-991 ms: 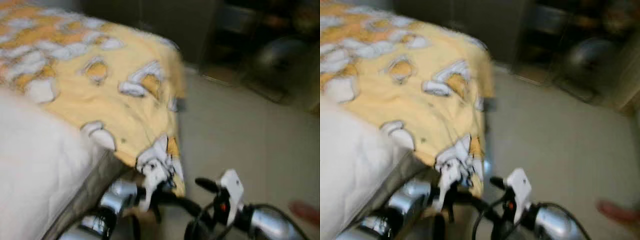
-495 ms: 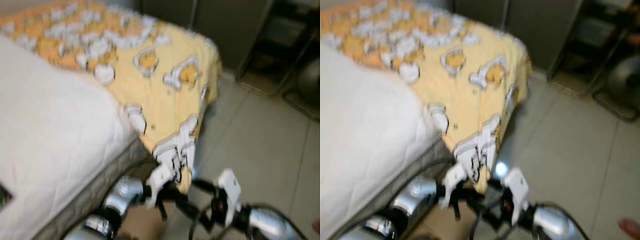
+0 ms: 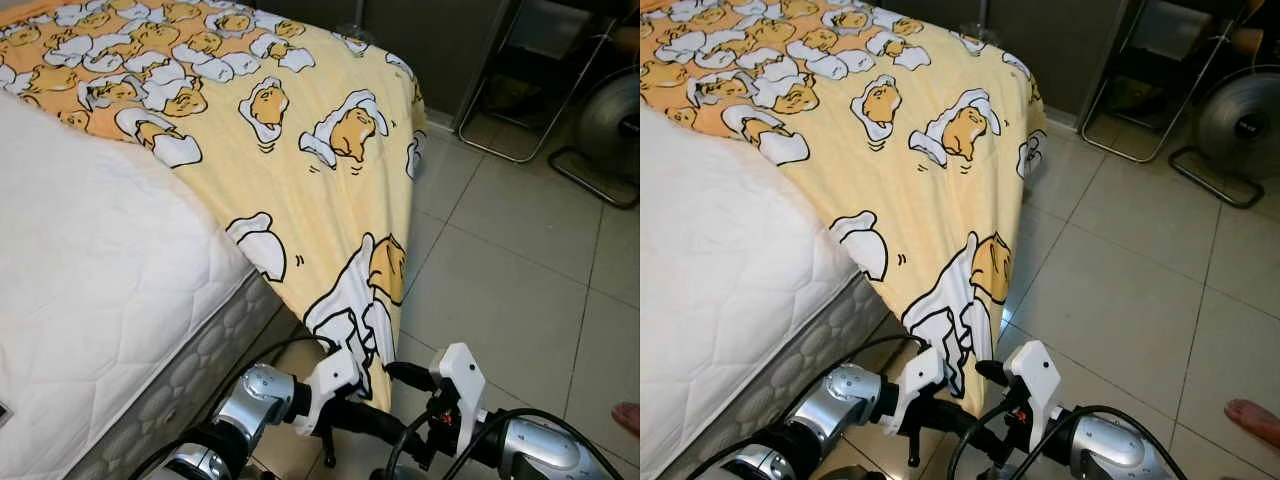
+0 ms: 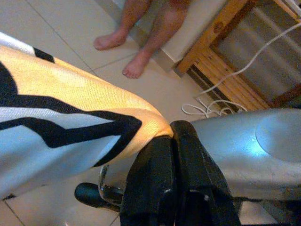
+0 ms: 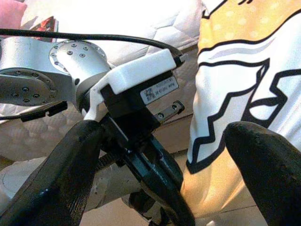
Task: Clean up the room
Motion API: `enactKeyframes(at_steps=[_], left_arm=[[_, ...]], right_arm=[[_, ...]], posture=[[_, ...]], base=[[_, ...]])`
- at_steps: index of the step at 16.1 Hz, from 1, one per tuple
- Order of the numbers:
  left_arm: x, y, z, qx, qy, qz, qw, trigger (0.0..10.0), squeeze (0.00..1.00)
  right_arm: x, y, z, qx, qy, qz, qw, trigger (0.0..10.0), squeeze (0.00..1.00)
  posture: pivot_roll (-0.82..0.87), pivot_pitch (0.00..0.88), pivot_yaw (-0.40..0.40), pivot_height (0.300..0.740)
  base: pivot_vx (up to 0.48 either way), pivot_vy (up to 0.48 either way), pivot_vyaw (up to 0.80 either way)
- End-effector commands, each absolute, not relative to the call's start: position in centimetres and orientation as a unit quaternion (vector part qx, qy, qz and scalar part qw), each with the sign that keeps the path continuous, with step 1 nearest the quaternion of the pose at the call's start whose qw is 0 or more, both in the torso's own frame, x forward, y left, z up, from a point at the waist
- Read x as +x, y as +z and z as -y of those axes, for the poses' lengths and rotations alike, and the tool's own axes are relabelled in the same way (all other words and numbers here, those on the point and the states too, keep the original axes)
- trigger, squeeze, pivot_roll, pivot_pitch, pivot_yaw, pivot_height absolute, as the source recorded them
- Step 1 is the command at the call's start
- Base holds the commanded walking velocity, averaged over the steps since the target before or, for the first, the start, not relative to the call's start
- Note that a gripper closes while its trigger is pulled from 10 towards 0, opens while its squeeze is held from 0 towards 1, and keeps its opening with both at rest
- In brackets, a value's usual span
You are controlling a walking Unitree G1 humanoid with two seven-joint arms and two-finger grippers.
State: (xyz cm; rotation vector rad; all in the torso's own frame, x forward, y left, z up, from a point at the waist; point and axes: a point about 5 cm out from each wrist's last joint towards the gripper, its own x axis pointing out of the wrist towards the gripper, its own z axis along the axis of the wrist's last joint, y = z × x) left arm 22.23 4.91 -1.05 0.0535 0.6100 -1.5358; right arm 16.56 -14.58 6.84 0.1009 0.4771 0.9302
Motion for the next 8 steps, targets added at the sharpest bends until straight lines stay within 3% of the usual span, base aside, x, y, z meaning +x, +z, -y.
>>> enactKeyframes(at_steps=[1,2,4,5,6,8], left_arm=[[20.0,-2.2,-4.5,0.036,-0.727,-0.307,0.613,10.0,0.0],[20.0,-2.1,-4.2,0.045,-0.733,-0.306,0.606,10.0,0.0],[21.1,-0.8,-2.4,0.035,-0.725,-0.264,0.635,10.0,0.0],[21.6,-0.5,-2.1,0.039,-0.713,-0.253,0.653,10.0,0.07],[21.7,-0.6,-2.4,0.037,-0.707,-0.257,0.657,10.0,1.0],[21.8,-0.7,-2.7,0.038,-0.7,-0.261,0.664,10.0,1.0]], right_arm=[[16.3,6.7,14.7,0.05,0.447,-0.239,0.861,10.0,0.0],[16.3,6.6,14.6,0.05,0.449,-0.241,0.859,10.0,0.0],[16.2,6.6,14.6,0.048,0.448,-0.24,0.86,10.0,0.0],[16.2,6.6,14.6,0.048,0.446,-0.238,0.861,10.0,0.0],[16.2,6.5,14.5,0.049,0.446,-0.238,0.862,10.0,0.0],[16.2,6.5,14.5,0.05,0.445,-0.238,0.862,10.0,0.0]], posture=[[-0.21,0.085,0.017,0.74],[-0.21,0.083,0.015,0.74],[-0.21,0.082,0.015,0.74],[-0.21,0.081,0.017,0.74],[-0.21,0.08,0.017,0.74],[-0.21,0.08,0.018,0.74]], base=[[0.0,0.0,0.0],[0.0,0.0,0.0],[0.0,0.0,0.0],[0.0,0.0,0.0],[0.0,0.0,0.0],[0.0,0.0,0.0]])
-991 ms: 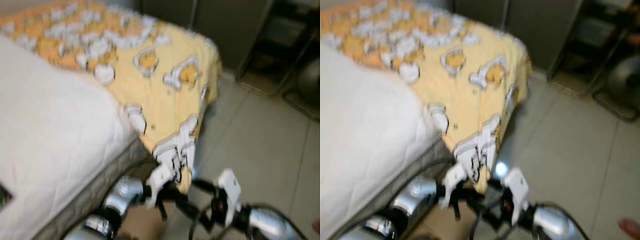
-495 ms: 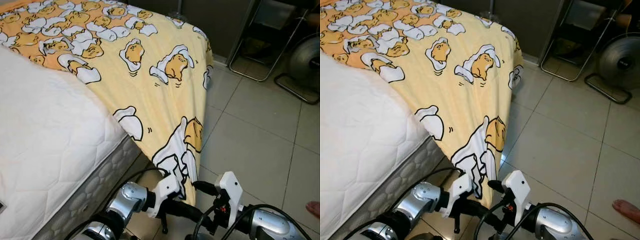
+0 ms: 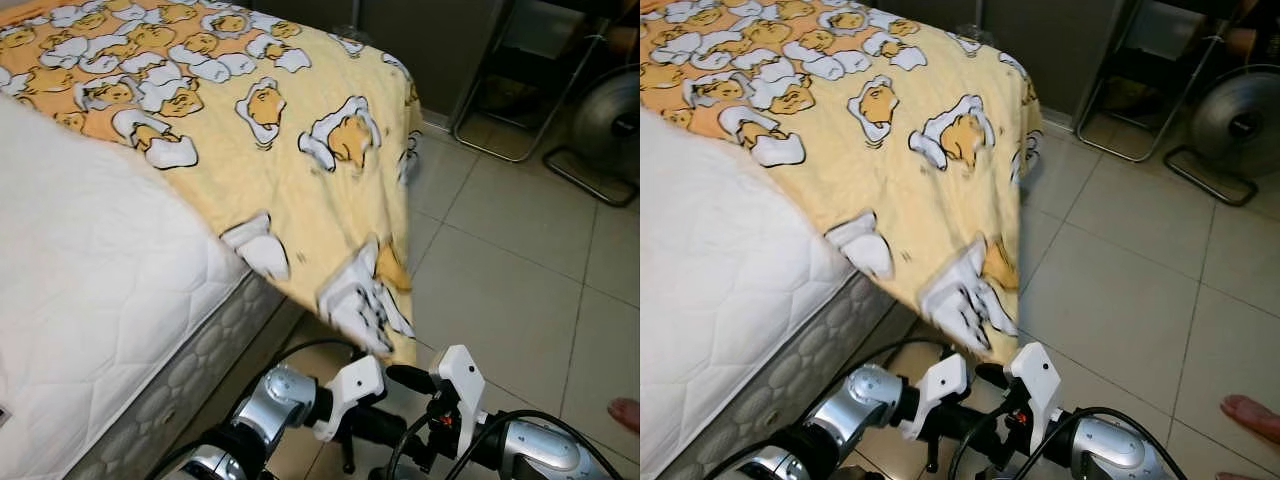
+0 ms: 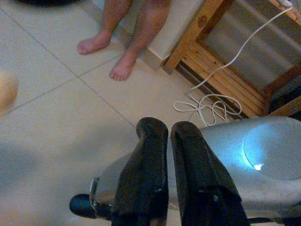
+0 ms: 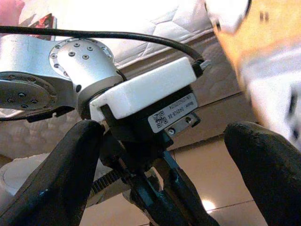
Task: Clean up the room
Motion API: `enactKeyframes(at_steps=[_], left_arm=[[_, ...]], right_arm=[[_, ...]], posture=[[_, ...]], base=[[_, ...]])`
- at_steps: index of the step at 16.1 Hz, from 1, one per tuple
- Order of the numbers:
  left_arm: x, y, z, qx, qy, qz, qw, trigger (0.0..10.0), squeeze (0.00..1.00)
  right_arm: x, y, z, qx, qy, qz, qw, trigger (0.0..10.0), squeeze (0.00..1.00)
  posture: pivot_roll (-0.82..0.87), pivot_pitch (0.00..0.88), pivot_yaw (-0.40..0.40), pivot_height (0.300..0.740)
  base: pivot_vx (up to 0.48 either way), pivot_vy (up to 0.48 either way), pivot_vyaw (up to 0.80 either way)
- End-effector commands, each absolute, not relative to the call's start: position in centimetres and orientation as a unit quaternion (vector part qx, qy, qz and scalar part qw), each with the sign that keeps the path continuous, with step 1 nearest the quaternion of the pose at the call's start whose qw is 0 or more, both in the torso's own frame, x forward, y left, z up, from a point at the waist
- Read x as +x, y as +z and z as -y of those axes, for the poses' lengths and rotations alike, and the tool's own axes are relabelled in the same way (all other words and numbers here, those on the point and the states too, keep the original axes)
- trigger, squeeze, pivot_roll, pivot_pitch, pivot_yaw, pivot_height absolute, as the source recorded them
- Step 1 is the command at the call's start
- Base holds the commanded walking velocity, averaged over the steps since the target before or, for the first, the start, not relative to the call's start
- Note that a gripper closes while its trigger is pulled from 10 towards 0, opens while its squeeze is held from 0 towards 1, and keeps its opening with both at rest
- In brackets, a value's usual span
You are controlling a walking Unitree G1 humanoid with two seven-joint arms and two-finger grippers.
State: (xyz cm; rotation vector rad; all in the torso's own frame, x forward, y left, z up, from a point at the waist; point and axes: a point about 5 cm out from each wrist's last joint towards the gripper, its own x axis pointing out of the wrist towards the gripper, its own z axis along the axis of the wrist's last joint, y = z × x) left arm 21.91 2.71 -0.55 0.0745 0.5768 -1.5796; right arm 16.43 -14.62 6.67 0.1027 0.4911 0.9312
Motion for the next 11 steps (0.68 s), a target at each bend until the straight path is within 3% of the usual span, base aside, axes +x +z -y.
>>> enactKeyframes(at_steps=[1,4,7,8,10,11], left_arm=[[21.9,-0.8,-3.5,0.04,-0.696,-0.267,0.665,10.0,1.0],[22.8,-0.8,-5.2,0.057,-0.665,-0.266,0.695,10.0,1.0],[26.0,1.7,-6.4,0.035,-0.55,-0.193,0.812,10.0,1.0],[26.4,2.0,-6.7,0.024,-0.524,-0.185,0.831,10.0,1.0],[27.9,2.4,-8.1,0.009,-0.388,-0.17,0.906,10.0,1.0],[28.6,2.5,-9.0,0.01,-0.317,-0.164,0.934,10.0,0.0]], right_arm=[[16.3,6.5,14.4,0.051,0.445,-0.238,0.862,10.0,0.0],[16.6,6.6,14.4,0.051,0.441,-0.232,0.865,10.0,0.0],[19.1,7.5,14.6,0.046,0.378,-0.183,0.907,10.0,0.0],[19.7,7.5,14.6,0.046,0.357,-0.171,0.917,10.0,0.0],[21.7,7.6,15.0,0.037,0.281,-0.139,0.949,10.0,0.0],[22.2,7.7,15.1,0.037,0.254,-0.125,0.958,10.0,0.0]], posture=[[-0.2,0.078,0.022,0.74],[-0.19,0.069,0.028,0.74],[-0.18,0.045,0.042,0.74],[-0.17,0.035,0.045,0.74],[-0.16,0.015,0.047,0.74],[-0.15,0.006,0.046,0.74]], base=[[0.0,0.0,0.0],[0.0,0.0,0.0],[0.0,0.0,0.0],[0.0,0.0,0.0],[0.0,0.0,0.0],[0.0,0.0,0.0]])
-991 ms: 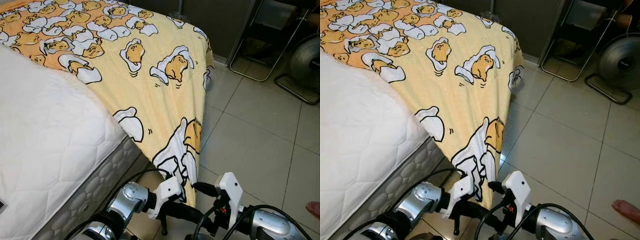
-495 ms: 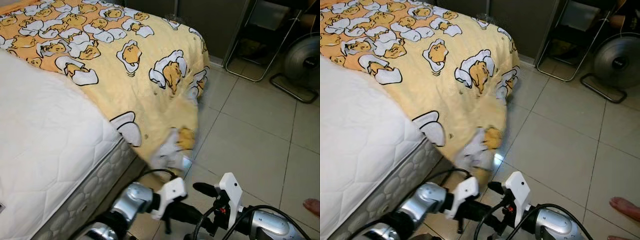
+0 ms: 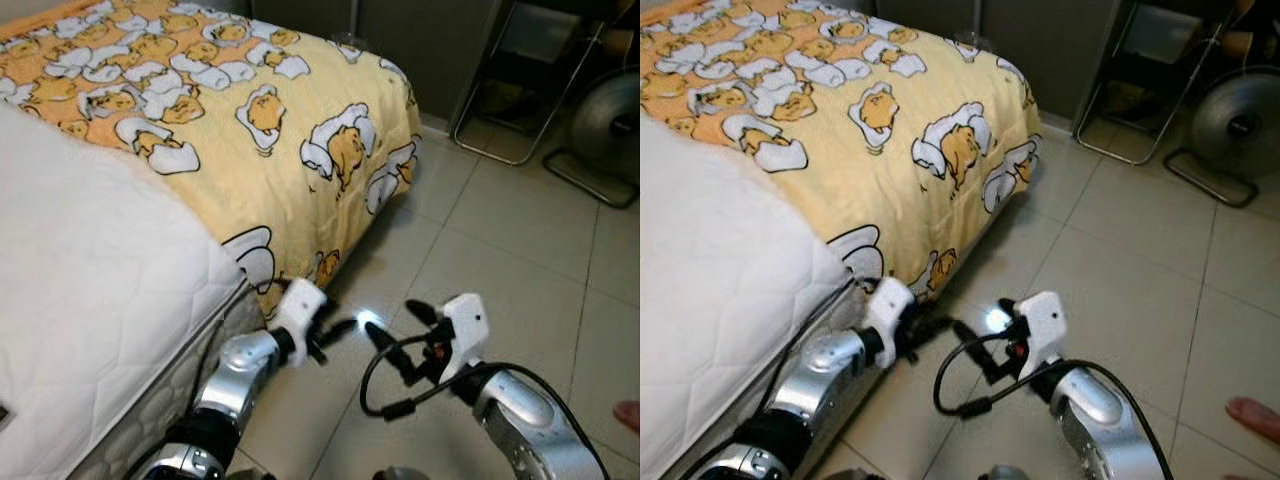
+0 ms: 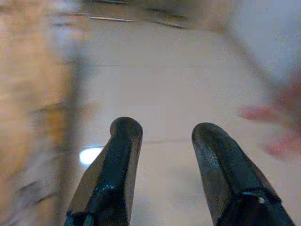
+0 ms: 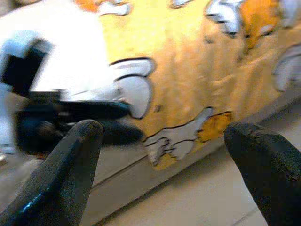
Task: Clean up the room
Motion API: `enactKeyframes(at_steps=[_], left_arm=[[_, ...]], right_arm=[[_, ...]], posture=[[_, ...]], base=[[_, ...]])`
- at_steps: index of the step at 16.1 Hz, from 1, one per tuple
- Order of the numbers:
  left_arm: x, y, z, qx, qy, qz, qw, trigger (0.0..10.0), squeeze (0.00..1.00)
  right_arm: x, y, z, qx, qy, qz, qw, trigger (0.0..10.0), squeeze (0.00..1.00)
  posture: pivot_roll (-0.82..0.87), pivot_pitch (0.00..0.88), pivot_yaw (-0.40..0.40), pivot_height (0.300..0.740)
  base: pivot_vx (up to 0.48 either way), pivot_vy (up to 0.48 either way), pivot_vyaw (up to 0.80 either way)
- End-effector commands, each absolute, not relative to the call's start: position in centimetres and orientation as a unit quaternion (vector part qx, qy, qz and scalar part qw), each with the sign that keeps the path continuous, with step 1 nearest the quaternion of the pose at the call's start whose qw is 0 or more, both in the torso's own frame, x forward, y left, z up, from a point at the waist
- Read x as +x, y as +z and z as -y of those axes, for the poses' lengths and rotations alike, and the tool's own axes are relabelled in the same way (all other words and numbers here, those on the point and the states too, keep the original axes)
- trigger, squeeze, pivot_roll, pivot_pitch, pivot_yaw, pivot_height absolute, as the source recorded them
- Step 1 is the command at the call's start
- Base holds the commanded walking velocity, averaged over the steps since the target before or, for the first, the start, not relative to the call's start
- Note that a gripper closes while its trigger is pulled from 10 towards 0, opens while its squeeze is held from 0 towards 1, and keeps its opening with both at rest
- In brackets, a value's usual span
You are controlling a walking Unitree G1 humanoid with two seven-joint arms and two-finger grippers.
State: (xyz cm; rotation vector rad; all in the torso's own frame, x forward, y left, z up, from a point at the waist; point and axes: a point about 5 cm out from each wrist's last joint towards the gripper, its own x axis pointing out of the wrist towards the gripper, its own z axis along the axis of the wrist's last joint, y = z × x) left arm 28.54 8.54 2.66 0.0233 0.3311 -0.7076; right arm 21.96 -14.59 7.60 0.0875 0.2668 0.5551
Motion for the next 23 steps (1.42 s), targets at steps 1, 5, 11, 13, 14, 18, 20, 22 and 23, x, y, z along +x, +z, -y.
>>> enactKeyframes(at_steps=[1,5,11,13,14,18,20,22,23], left_arm=[[29.1,2.4,-9.8,0.007,-0.263,-0.165,0.951,10.0,0.0],[30.9,4.0,-14.7,0.012,-0.046,-0.133,0.99,10.0,0.0],[29.3,9.3,-20.2,0.054,0.096,-0.004,0.994,10.0,0.0],[29.1,10.7,-18.1,0.09,0.037,0.037,0.995,10.0,0.0],[29.4,11.1,-17.3,0.084,0.026,0.041,0.995,10.0,0.0],[30.0,11.2,-16.8,0.06,0.032,0.029,0.997,10.0,0.0],[30.0,11.2,-16.8,0.06,0.032,0.029,0.997,10.0,0.0],[30.0,11.2,-16.8,0.06,0.032,0.029,0.997,10.0,0.0],[30.0,11.2,-16.8,0.06,0.032,0.029,0.997,10.0,0.0]], right_arm=[[22.4,7.7,14.9,0.04,0.245,-0.116,0.962,10.0,0.0],[22.1,7.0,15.7,0.021,0.165,-0.076,0.983,10.0,0.0],[22.5,6.6,18.5,-0.005,0.029,-0.027,0.999,10.0,0.0],[24.7,8.3,19.3,-0.011,-0.008,0.021,1.0,10.0,0.0],[25.6,8.8,19.3,-0.012,-0.011,0.029,0.999,10.0,0.0],[26.6,9.1,19.2,-0.022,-0.008,0.023,0.999,10.0,0.0],[26.6,9.1,19.2,-0.022,-0.008,0.023,0.999,10.0,0.0],[26.6,9.1,19.2,-0.022,-0.008,0.023,0.999,10.0,0.0],[26.6,9.1,19.2,-0.022,-0.008,0.023,0.999,10.0,0.0]], posture=[[-0.14,0.0,0.042,0.74],[-0.13,0.0,0.04,0.74],[-0.14,0.0,0.069,0.74],[-0.13,0.0,0.058,0.74],[-0.13,0.0,0.052,0.74],[-0.13,0.0,0.041,0.74],[-0.13,0.0,0.041,0.74],[-0.13,0.0,0.041,0.74],[-0.13,0.0,0.041,0.74]], base=[[0.0,0.0,0.0],[0.0,0.0,0.0],[0.0,0.0,0.0],[0.0,0.0,0.0],[0.0,0.0,0.0],[0.0,-0.458,0.0],[0.0,-0.458,0.0],[0.0,-0.458,0.0],[0.0,-0.458,0.0]])
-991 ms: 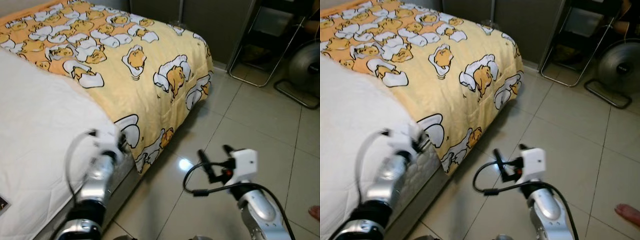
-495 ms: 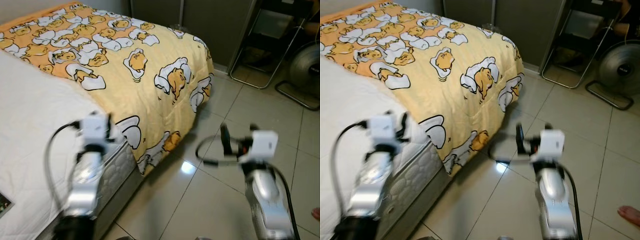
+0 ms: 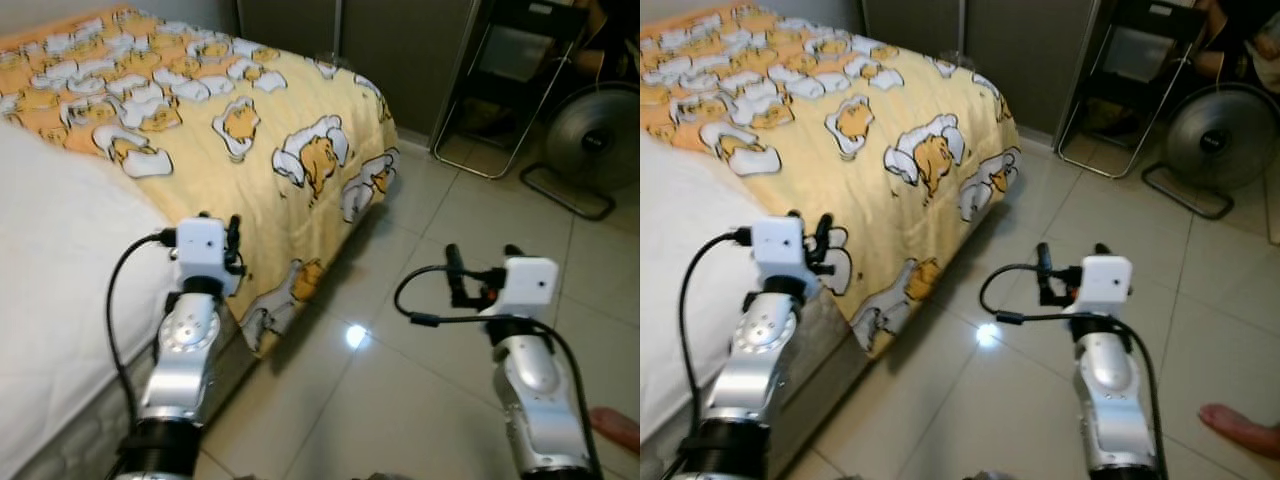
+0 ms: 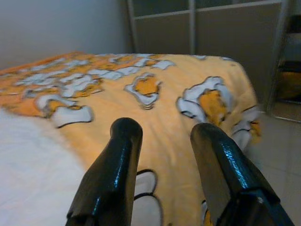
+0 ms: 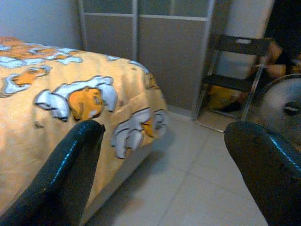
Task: Clean up the room
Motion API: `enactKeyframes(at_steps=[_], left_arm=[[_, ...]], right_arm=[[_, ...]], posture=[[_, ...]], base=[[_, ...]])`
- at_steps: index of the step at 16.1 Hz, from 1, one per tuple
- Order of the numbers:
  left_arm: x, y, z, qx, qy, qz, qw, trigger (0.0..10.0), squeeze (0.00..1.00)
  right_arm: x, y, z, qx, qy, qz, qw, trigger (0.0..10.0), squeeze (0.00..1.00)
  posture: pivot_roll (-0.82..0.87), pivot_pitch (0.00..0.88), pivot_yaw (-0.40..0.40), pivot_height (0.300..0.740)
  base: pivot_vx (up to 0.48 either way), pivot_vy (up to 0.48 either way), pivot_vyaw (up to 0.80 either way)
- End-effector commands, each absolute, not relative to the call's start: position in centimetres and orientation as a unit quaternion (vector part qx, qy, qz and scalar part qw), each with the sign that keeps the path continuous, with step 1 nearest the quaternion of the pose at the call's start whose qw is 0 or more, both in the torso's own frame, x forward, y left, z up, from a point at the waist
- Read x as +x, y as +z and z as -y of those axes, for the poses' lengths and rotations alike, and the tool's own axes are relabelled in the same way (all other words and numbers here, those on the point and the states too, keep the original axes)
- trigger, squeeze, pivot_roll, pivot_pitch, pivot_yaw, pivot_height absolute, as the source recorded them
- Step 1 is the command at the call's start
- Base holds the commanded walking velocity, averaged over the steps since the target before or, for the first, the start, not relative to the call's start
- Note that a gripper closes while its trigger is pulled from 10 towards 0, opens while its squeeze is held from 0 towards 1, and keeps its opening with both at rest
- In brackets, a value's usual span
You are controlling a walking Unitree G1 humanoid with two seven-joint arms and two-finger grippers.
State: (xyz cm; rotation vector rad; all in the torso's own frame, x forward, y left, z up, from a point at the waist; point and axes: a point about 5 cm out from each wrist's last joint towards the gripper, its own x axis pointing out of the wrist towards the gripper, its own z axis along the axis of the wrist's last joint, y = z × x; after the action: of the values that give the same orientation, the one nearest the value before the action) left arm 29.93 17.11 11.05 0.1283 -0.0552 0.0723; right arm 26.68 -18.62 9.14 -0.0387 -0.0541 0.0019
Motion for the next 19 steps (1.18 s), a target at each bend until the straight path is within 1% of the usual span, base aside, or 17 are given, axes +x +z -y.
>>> enactKeyframes(at_steps=[1,10,12,14,19], left_arm=[[30.0,11.2,-16.8,0.06,0.032,0.029,0.997,10.0,0.0],[30.0,11.2,-16.8,0.06,0.032,0.029,0.997,10.0,0.0],[30.5,9.6,-16.1,0.048,0.023,-0.022,0.998,10.0,0.0],[30.7,9.0,-15.8,0.053,0.008,-0.039,0.998,10.0,0.0],[30.8,9.1,-15.3,0.046,-0.002,-0.029,0.998,10.0,0.0]], right_arm=[[26.6,9.1,19.2,-0.022,-0.008,0.023,0.999,10.0,0.0],[26.6,9.1,19.2,-0.022,-0.008,0.023,0.999,10.0,0.0],[27.4,8.2,17.3,0.009,0.05,-0.008,0.999,10.0,0.0],[27.5,7.8,16.4,0.013,0.075,-0.024,0.997,10.0,0.0],[27.5,7.6,16.5,0.012,0.084,-0.028,0.996,10.0,0.0]], posture=[[-0.13,0.0,0.041,0.74],[-0.13,0.0,0.041,0.74],[-0.1,0.0,0.034,0.74],[-0.1,0.0,0.035,0.74],[-0.1,0.0,0.032,0.74]], base=[[0.0,-0.458,0.0],[0.0,-0.458,0.0],[0.0,0.0,0.68],[0.0,0.0,0.67],[0.0,0.0,0.65]])
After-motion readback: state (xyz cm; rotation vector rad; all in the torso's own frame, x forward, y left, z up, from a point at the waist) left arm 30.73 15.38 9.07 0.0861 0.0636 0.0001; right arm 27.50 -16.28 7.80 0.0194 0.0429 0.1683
